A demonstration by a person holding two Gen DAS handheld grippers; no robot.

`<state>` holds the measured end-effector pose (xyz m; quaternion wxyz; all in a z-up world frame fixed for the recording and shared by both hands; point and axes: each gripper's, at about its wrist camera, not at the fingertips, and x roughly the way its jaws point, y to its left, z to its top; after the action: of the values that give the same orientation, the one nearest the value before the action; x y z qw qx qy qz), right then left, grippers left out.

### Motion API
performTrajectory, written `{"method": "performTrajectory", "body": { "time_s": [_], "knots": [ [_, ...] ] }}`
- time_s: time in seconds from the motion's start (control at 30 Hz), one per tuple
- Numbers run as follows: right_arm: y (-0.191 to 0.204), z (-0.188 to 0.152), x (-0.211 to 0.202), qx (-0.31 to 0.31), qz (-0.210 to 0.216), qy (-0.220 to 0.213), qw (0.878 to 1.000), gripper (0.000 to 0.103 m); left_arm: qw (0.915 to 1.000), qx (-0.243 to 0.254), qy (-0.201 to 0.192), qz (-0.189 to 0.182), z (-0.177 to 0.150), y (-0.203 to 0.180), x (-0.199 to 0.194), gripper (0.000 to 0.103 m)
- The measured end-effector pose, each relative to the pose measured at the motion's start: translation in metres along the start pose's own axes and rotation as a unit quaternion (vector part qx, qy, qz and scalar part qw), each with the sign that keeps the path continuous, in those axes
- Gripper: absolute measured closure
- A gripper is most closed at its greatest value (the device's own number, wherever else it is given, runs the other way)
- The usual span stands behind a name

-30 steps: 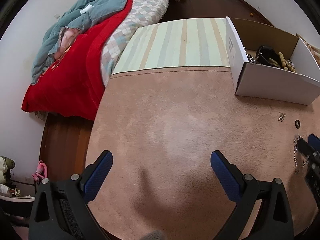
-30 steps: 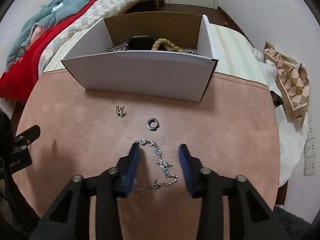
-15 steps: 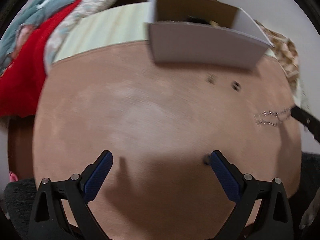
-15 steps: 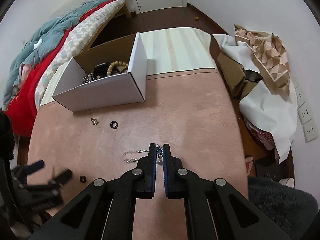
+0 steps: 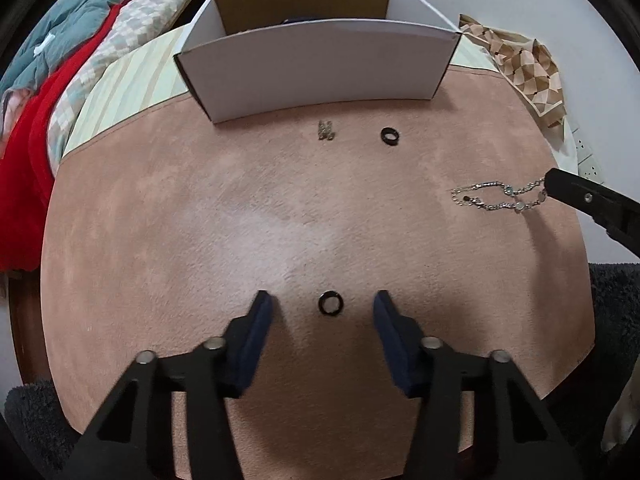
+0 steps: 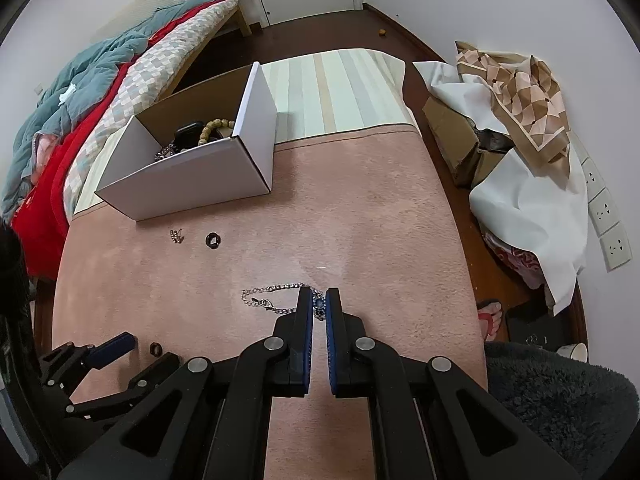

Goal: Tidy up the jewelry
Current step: 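Close the left tool on the small black ring while the right holds the chain, then carry the ring with the left tool and the chain with the right over the box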

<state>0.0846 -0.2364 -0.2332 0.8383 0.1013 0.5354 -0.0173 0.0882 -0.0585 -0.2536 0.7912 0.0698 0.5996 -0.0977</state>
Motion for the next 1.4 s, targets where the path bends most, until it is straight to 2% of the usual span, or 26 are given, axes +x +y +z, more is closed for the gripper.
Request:
{"method": "performTrajectory", "body": {
  "time_s": [0.1,0.17,0.4,0.67,0.83,1.03,1.2,1.4],
  "knots": [
    [0.0,0.0,0.001,0.002,-0.001,0.001,1.0,0.097,1.0,0.006,-0.003,-0.001,0.003,-0.001,0.001,0.087],
    [0.0,0.0,0.001,0.002,-0.001,0.001,1.0,0.097,1.0,0.007,-0.003,-0.004,0.005,0.0,0.002,0.093],
    [0.001,0.003,-0.008,0.001,0.004,-0.009,1.0,0.097,0.9998,0.01,-0.013,-0.014,0.001,0.002,-0.006,0.093],
    [0.02,0.025,-0.048,-0.013,0.037,-0.047,0.998,0.097,0.9978,0.008,-0.063,-0.02,0.017,0.008,-0.044,0.093],
    [0.039,0.049,-0.083,-0.03,0.06,-0.086,0.994,0.097,0.9949,-0.001,-0.095,-0.035,0.048,0.019,-0.075,0.093],
    [0.06,0.089,-0.119,-0.04,0.089,-0.133,0.986,0.097,0.9898,-0.021,-0.127,-0.06,0.11,0.048,-0.104,0.093],
    [0.079,0.128,-0.118,-0.056,0.104,-0.144,0.982,0.097,0.9896,-0.04,-0.116,-0.074,0.155,0.069,-0.096,0.093],
    [0.088,0.162,-0.069,-0.065,0.107,-0.103,0.987,0.097,0.9924,-0.061,-0.051,-0.094,0.177,0.084,-0.051,0.093]
  ]
}}
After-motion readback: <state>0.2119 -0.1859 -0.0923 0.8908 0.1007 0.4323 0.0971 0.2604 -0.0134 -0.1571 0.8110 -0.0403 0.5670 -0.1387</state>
